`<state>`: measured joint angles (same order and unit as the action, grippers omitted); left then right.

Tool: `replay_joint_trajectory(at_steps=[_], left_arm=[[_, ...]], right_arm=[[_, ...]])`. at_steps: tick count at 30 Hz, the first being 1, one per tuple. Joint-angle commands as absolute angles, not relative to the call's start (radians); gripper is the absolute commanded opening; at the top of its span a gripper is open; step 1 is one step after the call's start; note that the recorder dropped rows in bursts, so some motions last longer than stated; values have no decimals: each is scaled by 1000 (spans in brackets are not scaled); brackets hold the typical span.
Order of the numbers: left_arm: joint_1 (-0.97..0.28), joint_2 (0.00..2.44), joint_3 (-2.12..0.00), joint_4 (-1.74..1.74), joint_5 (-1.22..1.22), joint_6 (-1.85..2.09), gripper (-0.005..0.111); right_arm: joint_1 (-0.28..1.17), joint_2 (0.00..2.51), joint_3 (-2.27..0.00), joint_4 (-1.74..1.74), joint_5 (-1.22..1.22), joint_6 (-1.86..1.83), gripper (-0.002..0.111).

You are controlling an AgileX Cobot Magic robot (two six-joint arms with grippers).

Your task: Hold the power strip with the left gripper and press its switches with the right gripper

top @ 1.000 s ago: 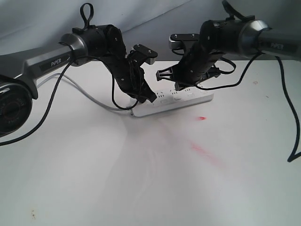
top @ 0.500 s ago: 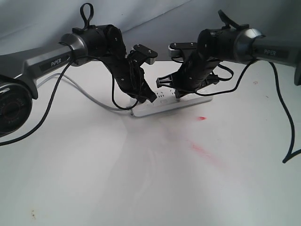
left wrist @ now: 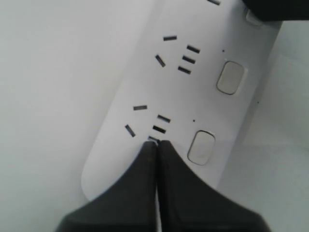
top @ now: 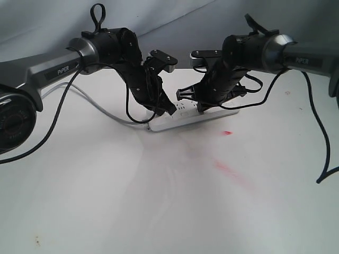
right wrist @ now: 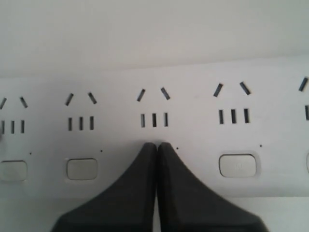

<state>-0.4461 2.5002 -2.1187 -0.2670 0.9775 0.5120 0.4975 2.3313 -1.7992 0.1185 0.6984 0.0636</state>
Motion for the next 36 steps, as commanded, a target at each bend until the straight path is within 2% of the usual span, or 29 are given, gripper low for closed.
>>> replay_joint_trajectory(at_steps=[1,32,36], left_arm=[[-447,2538,-2104,-253,990,508,0],[-447,2538,-2104,-253,983,510,0],[-447,2538,-2104,-253,983,508,0]], right_arm=[[499,2367,-1793,117,732,53,0],[537,2390,-1787,47,778,60,0],[537,2297,-1787,44,716,68,0]])
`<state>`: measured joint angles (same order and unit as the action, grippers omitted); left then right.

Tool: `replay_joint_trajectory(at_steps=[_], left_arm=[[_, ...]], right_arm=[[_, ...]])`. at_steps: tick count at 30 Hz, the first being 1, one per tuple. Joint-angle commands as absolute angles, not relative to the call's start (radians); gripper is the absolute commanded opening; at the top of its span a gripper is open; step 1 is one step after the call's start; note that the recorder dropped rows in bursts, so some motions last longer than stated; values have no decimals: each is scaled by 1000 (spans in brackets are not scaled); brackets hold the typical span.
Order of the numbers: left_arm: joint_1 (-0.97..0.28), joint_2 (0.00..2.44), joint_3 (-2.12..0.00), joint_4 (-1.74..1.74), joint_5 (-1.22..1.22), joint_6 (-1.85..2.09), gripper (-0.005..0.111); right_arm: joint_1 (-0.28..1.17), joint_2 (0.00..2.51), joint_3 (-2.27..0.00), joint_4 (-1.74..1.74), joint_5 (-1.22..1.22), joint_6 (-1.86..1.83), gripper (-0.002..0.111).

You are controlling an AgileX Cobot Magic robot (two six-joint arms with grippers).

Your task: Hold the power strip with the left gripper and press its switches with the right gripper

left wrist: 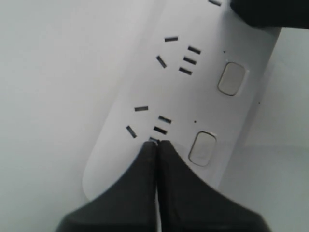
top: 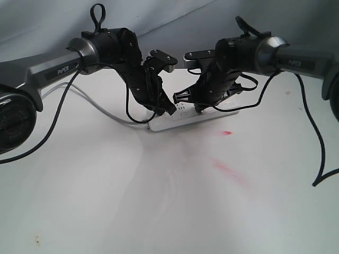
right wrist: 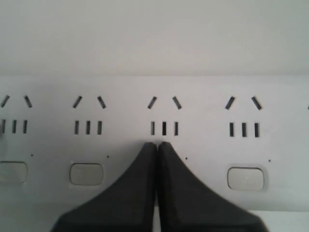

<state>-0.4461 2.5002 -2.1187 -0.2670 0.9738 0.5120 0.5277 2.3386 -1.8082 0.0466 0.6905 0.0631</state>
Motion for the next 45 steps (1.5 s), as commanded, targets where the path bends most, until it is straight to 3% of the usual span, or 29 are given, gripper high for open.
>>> replay_joint_trajectory(at_steps=[1,18,33,39,45], left_arm=[[-447,2538,-2104,-253,983,508,0],[-447,2538,-2104,-253,983,508,0],[-443,2534,-2133,-246,1011,492,0],[-387,2464,-2170,-278,1126,390,0],[-270,2327,-2170,-608,1200,458,0]], right_arm=[[535,2253,-1787,39,704,77,0],[499,2126,-1787,-98,911,98,0],[497,1918,-1574,-213,838,122,0],[497,1776,-1491,-304,838,191,0],[459,1594,-1351,-297,826,210,0]])
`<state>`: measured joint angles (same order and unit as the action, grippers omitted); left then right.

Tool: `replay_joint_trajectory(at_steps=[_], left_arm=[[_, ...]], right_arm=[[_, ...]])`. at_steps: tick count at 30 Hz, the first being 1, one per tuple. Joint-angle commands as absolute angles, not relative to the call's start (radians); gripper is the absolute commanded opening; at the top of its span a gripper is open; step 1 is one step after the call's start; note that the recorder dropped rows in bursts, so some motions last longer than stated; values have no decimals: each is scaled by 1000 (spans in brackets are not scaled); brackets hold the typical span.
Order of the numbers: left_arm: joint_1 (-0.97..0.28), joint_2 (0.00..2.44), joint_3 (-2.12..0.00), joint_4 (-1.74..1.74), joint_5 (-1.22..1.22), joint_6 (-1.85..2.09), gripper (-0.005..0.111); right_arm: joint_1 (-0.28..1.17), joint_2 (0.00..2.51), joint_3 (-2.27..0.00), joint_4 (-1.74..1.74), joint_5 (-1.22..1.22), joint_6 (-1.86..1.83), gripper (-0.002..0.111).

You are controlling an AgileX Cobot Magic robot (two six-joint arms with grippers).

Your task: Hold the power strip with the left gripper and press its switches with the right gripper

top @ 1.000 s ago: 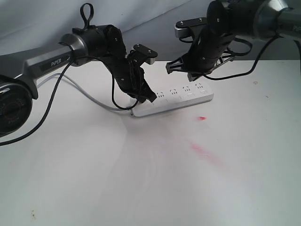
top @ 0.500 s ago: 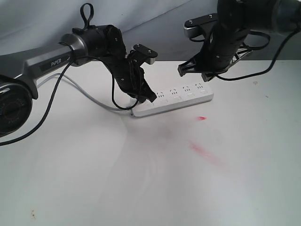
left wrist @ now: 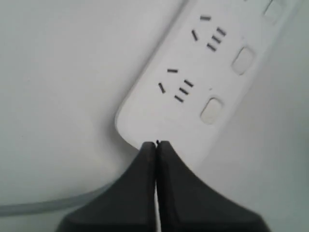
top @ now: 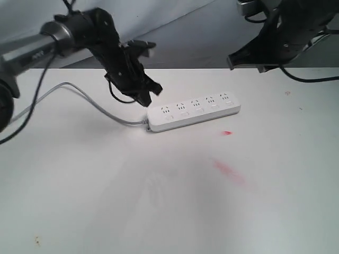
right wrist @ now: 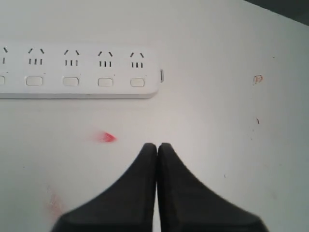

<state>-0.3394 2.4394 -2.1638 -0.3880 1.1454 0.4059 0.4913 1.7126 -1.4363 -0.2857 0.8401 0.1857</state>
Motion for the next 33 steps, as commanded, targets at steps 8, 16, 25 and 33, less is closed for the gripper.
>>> replay_joint_trajectory(at_steps=[8,16,25,33], left_arm=[[-185,2110,-2133,-806,1221,505,0],[-185,1797,-1914,-781,1221,546,0],[-185,1227,-1379,-664,1100,541,0],[-185,538,-996,-718,684,524,0]], right_arm=[[418,1287,-1191,-280,828,217,0],[418,983,-1105,-242,910,217,0],[418,618,-991,-217,1019,217,0],[418,311,-876,-65,1069,211,0]])
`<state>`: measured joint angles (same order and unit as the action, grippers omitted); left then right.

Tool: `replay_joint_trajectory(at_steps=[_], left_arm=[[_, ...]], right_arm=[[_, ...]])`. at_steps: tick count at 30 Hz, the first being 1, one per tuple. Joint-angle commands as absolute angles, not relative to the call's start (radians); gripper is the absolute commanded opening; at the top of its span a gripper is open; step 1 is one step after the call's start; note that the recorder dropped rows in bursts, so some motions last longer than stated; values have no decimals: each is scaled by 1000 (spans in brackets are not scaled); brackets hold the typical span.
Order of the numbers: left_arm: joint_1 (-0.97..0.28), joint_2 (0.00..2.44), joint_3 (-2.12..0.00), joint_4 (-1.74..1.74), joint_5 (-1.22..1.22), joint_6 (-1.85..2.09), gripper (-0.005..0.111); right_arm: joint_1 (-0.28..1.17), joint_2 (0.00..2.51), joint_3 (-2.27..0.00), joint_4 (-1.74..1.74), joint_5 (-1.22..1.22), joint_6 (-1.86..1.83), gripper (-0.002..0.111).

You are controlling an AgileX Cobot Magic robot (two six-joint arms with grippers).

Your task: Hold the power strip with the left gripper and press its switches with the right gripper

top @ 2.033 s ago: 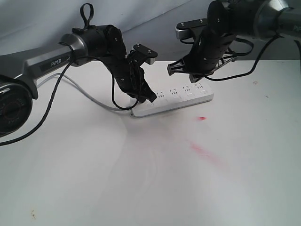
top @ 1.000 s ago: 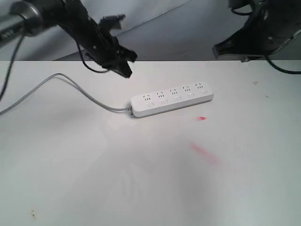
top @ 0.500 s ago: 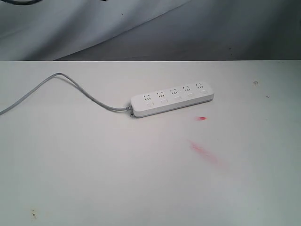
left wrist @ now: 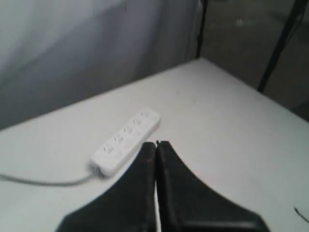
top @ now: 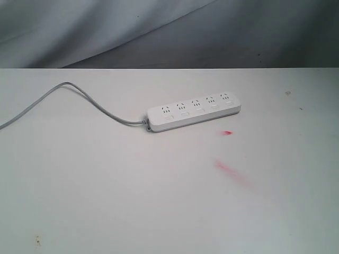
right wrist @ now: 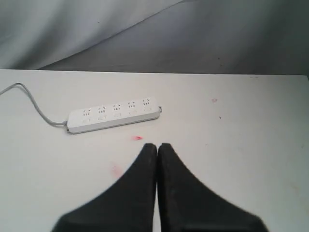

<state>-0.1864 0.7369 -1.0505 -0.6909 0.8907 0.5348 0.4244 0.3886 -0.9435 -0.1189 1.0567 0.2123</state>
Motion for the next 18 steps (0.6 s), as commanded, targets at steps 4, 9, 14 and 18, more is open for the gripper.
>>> replay_joint_trajectory(at_steps=[4,9,14,18], left_arm=[[-185,369,-996,-707,634,490,0],[-185,327,-903,-519,780,382,0],[-185,229,-742,-517,633,374,1],[-185,160,-595,-514,537,364,3]], right_arm=[[418,245,-767,-57,1074,211,0],[418,179,-684,0,985,211,0],[418,127,-599,0,842,211,0],[418,67,-497,12,685,219,0]])
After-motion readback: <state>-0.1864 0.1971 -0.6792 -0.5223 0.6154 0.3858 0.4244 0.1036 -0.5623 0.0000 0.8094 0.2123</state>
